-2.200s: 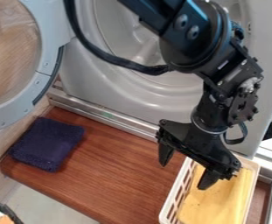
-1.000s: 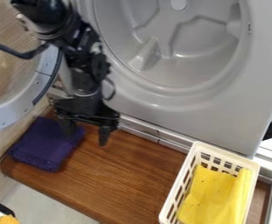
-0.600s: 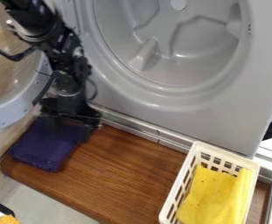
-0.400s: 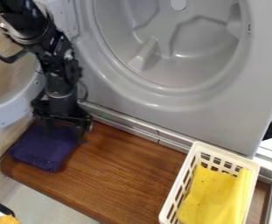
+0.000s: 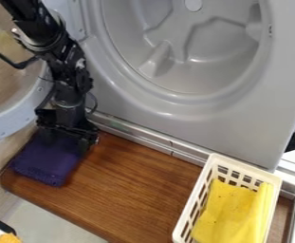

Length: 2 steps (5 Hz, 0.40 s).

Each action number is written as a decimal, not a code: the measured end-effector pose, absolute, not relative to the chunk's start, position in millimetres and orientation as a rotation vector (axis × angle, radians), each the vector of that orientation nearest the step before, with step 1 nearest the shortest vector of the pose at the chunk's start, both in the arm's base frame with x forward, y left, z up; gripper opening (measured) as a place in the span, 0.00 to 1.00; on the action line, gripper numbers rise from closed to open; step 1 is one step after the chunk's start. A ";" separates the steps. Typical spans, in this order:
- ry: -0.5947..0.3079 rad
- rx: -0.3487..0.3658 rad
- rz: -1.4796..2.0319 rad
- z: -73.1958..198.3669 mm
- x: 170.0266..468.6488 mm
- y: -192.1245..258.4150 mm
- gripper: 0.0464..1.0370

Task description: Move the purple cloth to the right side of the dryer

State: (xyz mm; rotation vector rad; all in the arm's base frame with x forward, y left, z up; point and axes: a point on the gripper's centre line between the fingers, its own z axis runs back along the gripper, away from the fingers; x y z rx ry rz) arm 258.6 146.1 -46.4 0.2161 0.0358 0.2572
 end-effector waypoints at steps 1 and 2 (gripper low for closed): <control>0.074 0.264 0.254 -52.0 260.9 145.5 0.96; 0.092 0.281 0.200 -71.1 273.3 139.1 0.96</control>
